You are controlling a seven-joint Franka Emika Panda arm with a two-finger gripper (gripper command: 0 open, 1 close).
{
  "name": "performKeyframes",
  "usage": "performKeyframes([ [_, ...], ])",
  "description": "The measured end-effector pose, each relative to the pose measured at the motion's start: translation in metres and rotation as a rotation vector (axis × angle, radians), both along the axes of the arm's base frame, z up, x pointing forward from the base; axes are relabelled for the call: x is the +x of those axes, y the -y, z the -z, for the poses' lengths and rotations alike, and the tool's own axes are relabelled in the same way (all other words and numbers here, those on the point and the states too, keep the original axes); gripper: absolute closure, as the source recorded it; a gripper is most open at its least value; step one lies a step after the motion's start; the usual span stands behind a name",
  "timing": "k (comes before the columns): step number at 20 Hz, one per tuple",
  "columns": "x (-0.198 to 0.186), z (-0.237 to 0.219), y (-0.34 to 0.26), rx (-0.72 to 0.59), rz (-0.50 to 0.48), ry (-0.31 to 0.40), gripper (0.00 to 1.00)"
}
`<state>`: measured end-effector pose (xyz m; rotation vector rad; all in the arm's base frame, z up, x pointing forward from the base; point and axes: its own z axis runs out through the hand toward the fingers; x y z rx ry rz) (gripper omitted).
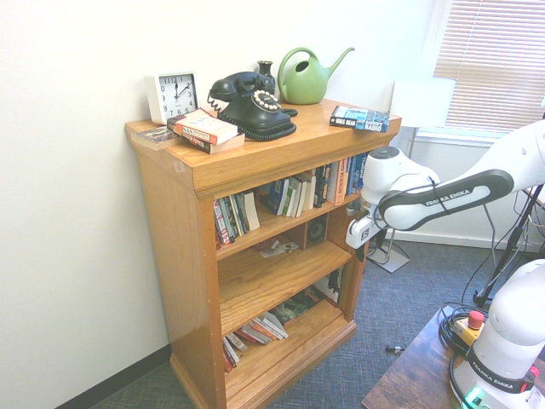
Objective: Put the book on the shelf
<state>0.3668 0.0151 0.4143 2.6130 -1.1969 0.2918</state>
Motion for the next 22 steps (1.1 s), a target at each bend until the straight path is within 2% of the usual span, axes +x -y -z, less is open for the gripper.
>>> performKeyframes([
  [6,-0.050,-0.072,0.050,-0.317,0.021,0.055,0.00],
  [10,-0.060,-0.105,0.087,-0.503,-0.010,0.072,0.00],
  [15,-0.043,-0.143,0.117,-0.755,-0.075,0.078,0.00],
  [19,-0.012,-0.164,0.115,-0.868,-0.141,0.087,0.00],
  [22,0.010,-0.181,0.104,-0.913,-0.213,0.128,0.00],
])
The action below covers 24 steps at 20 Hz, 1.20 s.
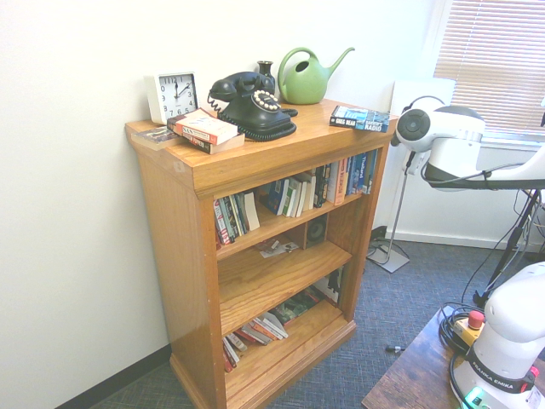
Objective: Put the book on the shelf
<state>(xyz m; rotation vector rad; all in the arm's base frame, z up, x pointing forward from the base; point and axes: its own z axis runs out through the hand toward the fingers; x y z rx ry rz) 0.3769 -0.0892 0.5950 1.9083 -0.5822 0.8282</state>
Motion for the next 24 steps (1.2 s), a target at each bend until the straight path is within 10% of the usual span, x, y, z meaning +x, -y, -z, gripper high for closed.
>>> performKeyframes([
  [24,0.051,-0.018,0.007,-0.141,-0.324,-0.103,0.00],
])
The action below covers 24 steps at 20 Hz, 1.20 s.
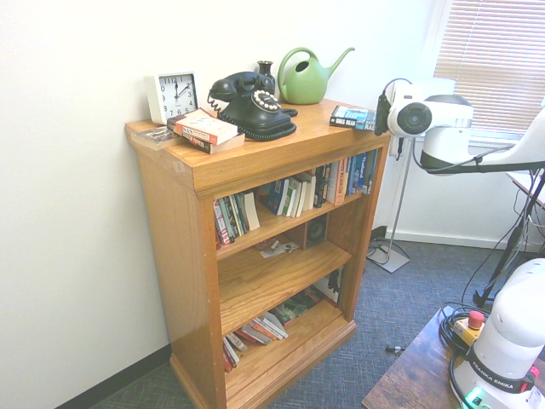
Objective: Put the book on the shelf
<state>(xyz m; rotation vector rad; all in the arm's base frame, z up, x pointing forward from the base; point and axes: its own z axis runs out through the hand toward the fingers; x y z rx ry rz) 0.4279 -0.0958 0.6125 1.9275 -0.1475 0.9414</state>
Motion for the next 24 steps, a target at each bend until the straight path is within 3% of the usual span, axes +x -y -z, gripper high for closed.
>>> performKeyframes([
  [11,0.024,-0.001,-0.013,-0.014,-0.032,-0.012,0.00],
  [12,0.024,-0.001,-0.011,-0.013,-0.030,-0.013,1.00],
  [24,0.023,0.000,-0.002,-0.013,-0.007,-0.015,1.00],
])
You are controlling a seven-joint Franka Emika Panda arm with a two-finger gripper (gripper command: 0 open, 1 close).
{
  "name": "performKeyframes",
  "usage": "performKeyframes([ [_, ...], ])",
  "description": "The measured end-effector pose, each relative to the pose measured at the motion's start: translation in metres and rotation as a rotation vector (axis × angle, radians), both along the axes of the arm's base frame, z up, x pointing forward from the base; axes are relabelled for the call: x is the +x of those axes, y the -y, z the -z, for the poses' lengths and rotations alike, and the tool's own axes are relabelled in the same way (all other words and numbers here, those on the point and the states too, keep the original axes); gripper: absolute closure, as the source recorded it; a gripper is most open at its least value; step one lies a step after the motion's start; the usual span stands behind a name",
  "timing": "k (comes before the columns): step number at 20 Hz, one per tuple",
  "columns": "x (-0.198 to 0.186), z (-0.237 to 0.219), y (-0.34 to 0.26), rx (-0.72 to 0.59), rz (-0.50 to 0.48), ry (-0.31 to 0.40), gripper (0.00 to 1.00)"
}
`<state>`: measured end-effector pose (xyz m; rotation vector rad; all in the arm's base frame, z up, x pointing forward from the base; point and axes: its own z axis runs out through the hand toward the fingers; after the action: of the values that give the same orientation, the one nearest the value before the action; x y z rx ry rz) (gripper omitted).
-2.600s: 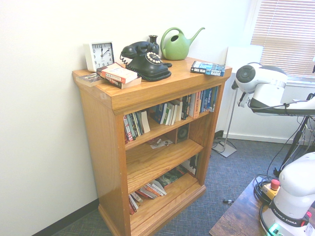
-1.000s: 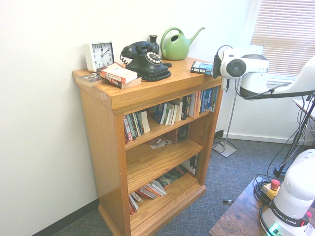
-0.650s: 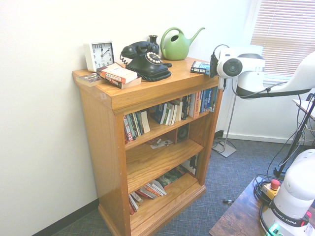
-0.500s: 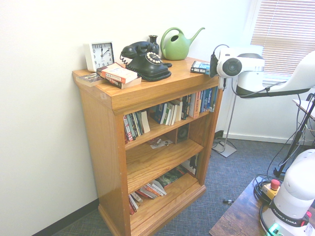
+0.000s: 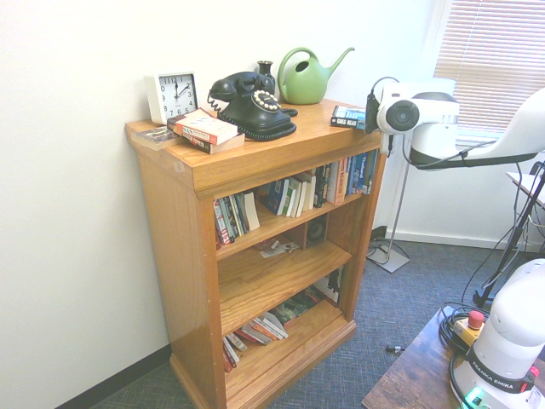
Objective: Put the book on the shelf
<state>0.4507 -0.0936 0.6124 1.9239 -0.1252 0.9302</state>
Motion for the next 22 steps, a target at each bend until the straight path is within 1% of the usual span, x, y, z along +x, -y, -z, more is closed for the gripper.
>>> performKeyframes([
  [13,-0.001,0.002,0.000,-0.003,0.010,-0.004,1.00],
  [19,-0.001,-0.001,-0.010,-0.005,0.023,-0.004,1.00],
  [22,-0.003,-0.003,-0.014,0.017,0.034,0.004,1.00],
])
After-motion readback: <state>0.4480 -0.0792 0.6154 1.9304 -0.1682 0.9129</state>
